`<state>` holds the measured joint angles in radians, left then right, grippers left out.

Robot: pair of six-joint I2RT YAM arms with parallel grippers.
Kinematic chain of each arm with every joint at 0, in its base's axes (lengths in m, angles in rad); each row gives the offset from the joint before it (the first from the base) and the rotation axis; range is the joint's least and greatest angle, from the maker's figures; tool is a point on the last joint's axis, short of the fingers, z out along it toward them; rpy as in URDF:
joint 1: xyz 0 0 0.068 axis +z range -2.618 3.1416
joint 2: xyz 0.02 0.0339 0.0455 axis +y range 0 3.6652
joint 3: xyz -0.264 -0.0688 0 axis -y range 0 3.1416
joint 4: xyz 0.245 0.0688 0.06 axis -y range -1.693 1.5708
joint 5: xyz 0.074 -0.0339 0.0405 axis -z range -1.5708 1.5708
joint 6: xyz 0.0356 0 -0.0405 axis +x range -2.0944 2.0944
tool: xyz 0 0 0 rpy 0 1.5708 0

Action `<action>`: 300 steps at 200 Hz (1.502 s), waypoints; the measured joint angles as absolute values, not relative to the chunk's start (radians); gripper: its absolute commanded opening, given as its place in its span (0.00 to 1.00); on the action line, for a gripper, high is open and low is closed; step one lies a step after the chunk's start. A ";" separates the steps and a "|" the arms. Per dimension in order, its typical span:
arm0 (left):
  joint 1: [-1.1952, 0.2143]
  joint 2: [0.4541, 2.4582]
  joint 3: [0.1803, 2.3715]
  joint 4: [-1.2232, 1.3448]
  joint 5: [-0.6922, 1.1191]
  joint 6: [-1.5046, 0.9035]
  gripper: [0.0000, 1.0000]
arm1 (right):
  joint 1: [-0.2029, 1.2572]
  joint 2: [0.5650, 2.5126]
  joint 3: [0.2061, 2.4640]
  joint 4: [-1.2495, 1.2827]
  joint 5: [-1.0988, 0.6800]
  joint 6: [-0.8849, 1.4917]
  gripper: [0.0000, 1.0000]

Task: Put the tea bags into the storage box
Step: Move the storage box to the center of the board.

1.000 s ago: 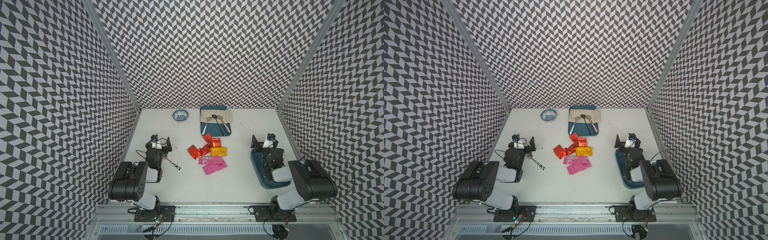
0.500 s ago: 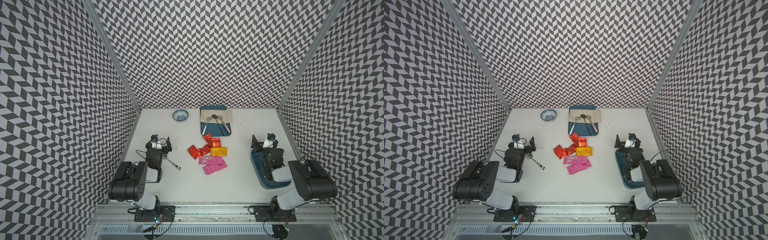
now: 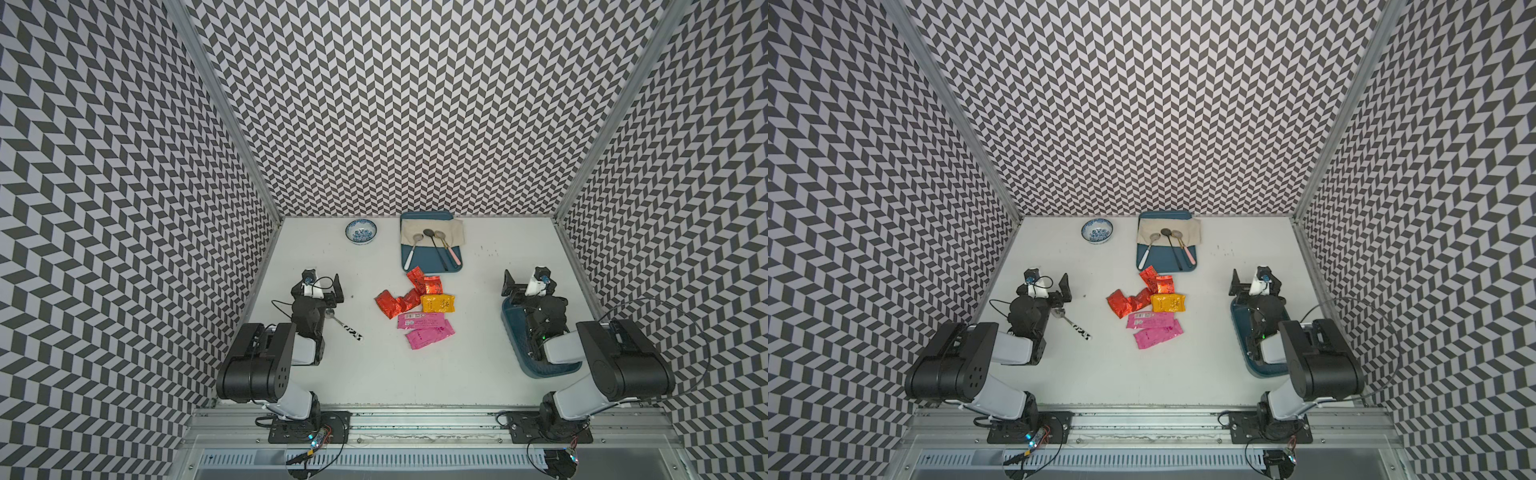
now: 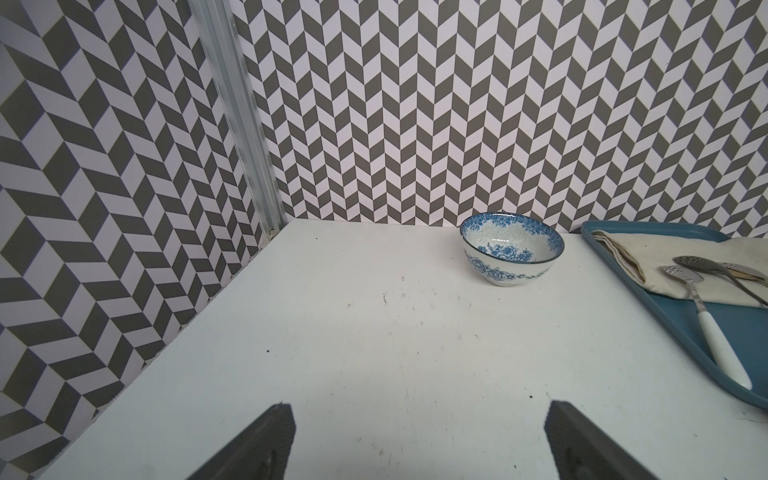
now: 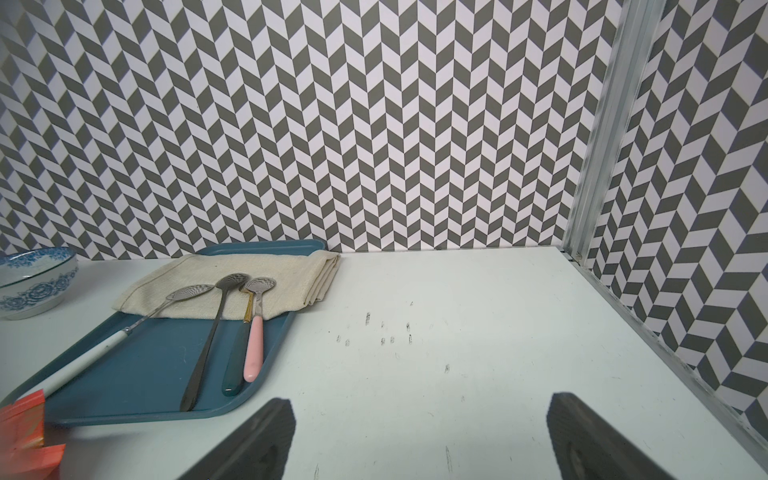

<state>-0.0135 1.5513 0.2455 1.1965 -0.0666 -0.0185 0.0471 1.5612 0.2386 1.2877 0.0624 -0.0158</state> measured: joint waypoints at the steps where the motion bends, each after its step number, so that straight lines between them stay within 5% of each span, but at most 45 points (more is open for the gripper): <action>1: -0.014 1.551 0.245 1.196 -0.067 -0.019 1.00 | 0.047 1.561 0.239 1.288 0.062 -0.016 0.99; 79: -0.018 1.519 0.316 1.056 -0.090 -0.020 1.00 | 0.052 1.505 0.238 1.247 0.093 -0.015 0.99; 126: -0.030 1.488 0.772 0.558 -0.088 -0.175 1.00 | 0.076 1.291 0.604 0.617 0.176 0.159 1.00; 143: -0.055 1.485 0.856 0.420 -0.070 -0.250 1.00 | 0.088 1.292 0.785 0.381 0.140 0.213 0.87; 161: -0.078 1.486 0.916 0.279 -0.028 -0.331 1.00 | 0.101 1.293 0.910 0.149 0.101 0.272 0.61; 224: -0.160 1.422 0.793 0.078 0.163 -0.506 1.00 | 0.197 1.232 0.920 -0.502 0.086 0.389 0.58; 247: -0.181 1.395 0.785 0.056 0.187 -0.514 1.00 | 0.208 1.174 0.828 -0.576 0.088 0.418 0.46; 300: -0.181 1.375 0.786 0.029 0.193 -0.511 1.00 | 0.208 1.290 0.738 -0.544 0.051 0.450 0.46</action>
